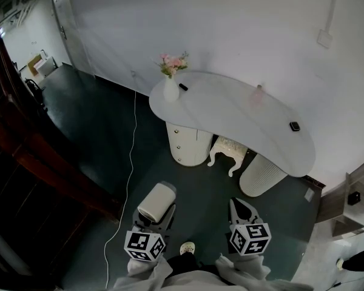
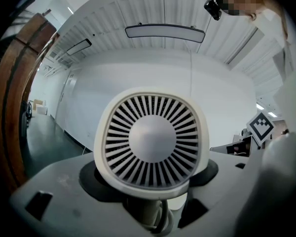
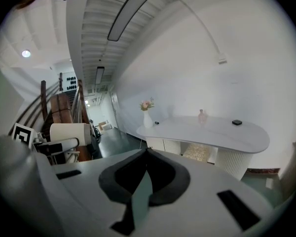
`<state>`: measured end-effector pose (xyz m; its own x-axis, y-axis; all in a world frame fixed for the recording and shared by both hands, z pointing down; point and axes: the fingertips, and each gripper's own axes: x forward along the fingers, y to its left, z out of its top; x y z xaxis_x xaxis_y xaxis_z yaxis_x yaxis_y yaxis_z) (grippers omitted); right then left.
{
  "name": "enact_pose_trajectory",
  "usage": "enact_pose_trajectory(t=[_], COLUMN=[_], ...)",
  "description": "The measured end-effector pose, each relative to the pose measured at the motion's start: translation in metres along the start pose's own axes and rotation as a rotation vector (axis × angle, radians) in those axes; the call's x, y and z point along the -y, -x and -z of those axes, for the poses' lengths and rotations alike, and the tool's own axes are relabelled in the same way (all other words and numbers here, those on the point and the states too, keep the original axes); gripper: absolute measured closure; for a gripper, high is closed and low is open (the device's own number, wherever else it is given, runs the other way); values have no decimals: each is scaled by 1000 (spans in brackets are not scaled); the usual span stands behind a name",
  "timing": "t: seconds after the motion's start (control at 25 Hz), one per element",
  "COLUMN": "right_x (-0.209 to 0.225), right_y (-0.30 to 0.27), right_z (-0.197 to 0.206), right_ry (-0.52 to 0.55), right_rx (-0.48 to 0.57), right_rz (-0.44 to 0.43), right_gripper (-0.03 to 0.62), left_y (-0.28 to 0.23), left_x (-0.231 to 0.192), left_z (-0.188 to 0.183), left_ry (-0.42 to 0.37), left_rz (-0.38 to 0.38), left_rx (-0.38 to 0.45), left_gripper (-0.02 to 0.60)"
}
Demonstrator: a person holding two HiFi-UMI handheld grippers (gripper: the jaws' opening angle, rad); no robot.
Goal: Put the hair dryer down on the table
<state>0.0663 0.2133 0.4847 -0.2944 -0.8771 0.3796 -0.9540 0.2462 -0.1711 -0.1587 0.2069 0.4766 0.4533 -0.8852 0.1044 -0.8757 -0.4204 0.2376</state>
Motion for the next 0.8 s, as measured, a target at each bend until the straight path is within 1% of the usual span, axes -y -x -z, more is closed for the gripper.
enact_pose_trajectory(t=[0.16, 0.52, 0.8], right_x=[2, 3, 0], right_y=[-10, -10, -20], right_z=[-1, 6, 8], right_ry=[4, 4, -3], right_rx=[9, -11, -23], right_rz=[35, 69, 70], right_gripper=[545, 545, 545], left_y=[-3, 1, -6], left_x=[-11, -25, -34], left_z=[-1, 4, 4], left_ry=[-7, 18, 19], left_rz=[15, 14, 19], left_rx=[0, -14, -20], left_gripper=[250, 250, 250])
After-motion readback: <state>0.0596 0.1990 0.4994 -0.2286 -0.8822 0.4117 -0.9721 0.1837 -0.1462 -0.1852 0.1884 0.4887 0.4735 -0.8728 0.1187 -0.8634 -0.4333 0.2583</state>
